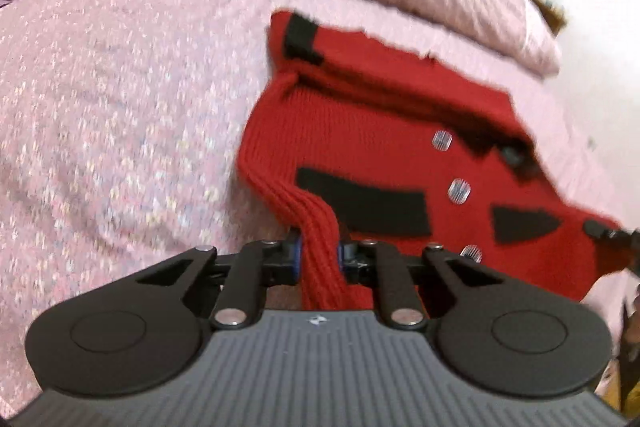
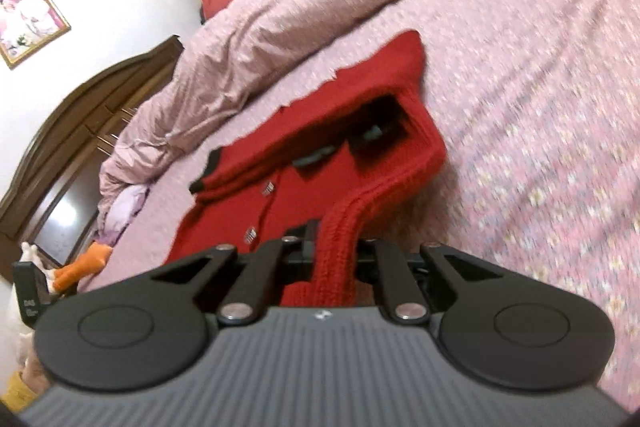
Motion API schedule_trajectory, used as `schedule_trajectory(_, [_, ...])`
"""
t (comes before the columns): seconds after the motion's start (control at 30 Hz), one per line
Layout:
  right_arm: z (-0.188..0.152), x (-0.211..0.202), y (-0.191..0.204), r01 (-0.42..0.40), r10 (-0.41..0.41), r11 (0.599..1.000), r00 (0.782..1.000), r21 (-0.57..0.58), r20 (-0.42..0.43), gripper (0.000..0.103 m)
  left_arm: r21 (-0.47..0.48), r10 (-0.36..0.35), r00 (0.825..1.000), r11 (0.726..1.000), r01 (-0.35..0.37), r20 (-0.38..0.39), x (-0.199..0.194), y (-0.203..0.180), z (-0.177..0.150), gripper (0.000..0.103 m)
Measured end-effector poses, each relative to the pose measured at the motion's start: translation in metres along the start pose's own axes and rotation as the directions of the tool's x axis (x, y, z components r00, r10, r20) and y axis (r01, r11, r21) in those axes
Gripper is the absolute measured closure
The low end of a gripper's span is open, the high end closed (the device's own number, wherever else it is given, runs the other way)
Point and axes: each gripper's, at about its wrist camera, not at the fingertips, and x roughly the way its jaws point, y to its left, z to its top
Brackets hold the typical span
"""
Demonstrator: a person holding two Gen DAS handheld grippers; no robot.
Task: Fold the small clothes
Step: 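Grasp the red hem with the left tool while the right tool grasps it too, then lift the hem with both tools and fold it over toward the collar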
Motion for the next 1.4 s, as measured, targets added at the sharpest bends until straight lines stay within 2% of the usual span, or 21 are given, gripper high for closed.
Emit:
schedule_trajectory(0.3, [0.039, 0.013, 0.021, -0.053, 0.057, 0.995, 0.997, -0.079, 0.052, 0.093, 0.018, -0.084, 0.99, 0.996, 0.083, 0.112, -0.013, -0.025, 0.058, 0.086])
schedule_trajectory(0.8, [0.113, 0.043, 0.036, -0.067, 0.087, 0.989, 0.985, -0.131, 0.149, 0.093, 0.003, -0.064, 0.977, 0.998, 0.065, 0.202, 0.005, -0.039, 0.144, 0.086])
schedule_trajectory(1.07, [0.15, 0.071, 0.031, -0.055, 0.073, 0.993, 0.983, -0.106, 0.171, 0.093, -0.039, -0.045, 0.978, 0.998, 0.054, 0.204, 0.043, -0.032, 0.192, 0.086])
schedule_trajectory(1.4, [0.186, 0.132, 0.017, 0.009, 0.01, 0.994, 0.984, -0.106, 0.179, 0.093, -0.035, 0.038, 0.986, 0.999, -0.032, 0.165, 0.12, -0.023, 0.249, 0.086])
